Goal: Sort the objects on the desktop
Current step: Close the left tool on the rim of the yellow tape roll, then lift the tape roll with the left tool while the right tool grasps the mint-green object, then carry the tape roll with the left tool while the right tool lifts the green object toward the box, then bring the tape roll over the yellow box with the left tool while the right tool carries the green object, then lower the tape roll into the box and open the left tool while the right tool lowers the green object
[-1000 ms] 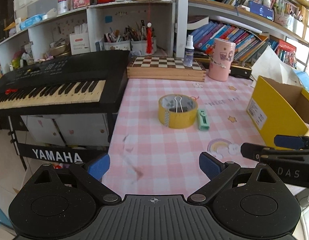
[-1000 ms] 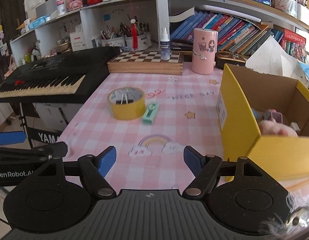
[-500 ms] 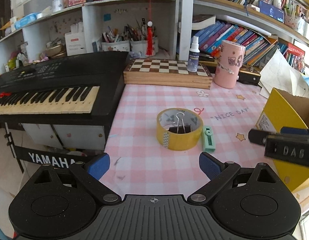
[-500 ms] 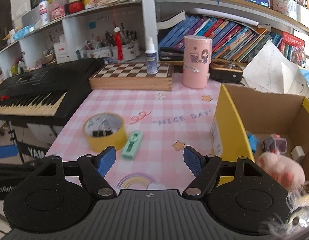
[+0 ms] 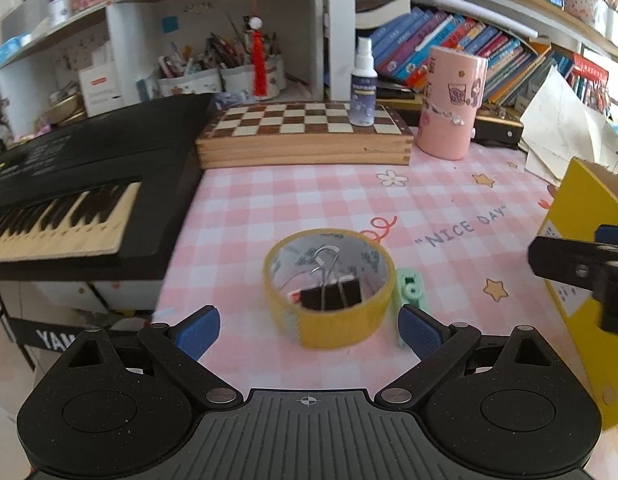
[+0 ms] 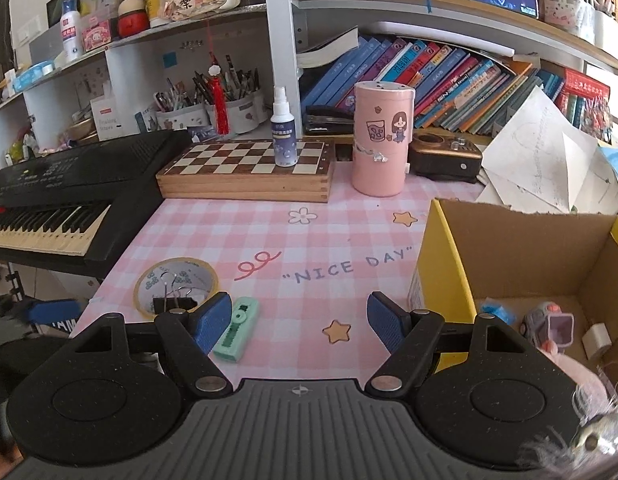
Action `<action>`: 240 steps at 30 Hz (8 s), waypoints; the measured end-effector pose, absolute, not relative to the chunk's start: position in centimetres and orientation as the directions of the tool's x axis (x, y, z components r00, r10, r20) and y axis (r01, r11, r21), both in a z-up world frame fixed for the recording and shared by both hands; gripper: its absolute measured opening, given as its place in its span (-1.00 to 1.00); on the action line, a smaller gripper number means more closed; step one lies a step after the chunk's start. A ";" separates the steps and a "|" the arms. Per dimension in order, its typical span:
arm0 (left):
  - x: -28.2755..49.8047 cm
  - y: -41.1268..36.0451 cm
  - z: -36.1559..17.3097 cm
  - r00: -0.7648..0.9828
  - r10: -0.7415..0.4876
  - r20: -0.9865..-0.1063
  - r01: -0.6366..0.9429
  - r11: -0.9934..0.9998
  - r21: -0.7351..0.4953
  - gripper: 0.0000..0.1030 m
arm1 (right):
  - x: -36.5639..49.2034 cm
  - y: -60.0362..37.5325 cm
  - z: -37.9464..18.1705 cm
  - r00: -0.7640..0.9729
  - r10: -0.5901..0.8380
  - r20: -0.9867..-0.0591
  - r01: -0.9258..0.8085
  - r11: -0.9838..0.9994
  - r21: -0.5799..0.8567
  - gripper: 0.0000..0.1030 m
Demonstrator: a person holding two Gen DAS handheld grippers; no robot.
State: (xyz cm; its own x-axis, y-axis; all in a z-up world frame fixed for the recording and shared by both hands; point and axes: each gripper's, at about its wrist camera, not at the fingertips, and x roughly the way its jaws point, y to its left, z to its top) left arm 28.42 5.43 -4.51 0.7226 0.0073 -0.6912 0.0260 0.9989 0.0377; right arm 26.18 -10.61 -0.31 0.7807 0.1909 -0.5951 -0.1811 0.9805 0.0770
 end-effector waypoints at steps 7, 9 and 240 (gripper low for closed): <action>31.7 3.9 -6.1 0.703 0.019 -0.711 0.063 0.994 0.089 0.89 | 27.4 -10.5 -0.3 0.781 0.215 -0.587 -0.211 0.975 0.077 0.43; 32.5 4.0 -6.6 0.690 0.016 -0.724 0.063 0.995 0.081 0.89 | 27.7 -10.6 -0.3 0.780 0.220 -0.586 -0.215 0.973 0.078 0.43; 27.7 -22.9 0.4 0.633 -0.369 -0.681 0.494 0.869 -0.013 0.78 | 20.3 -37.8 3.2 0.820 0.032 -0.571 -0.018 0.999 0.031 -0.55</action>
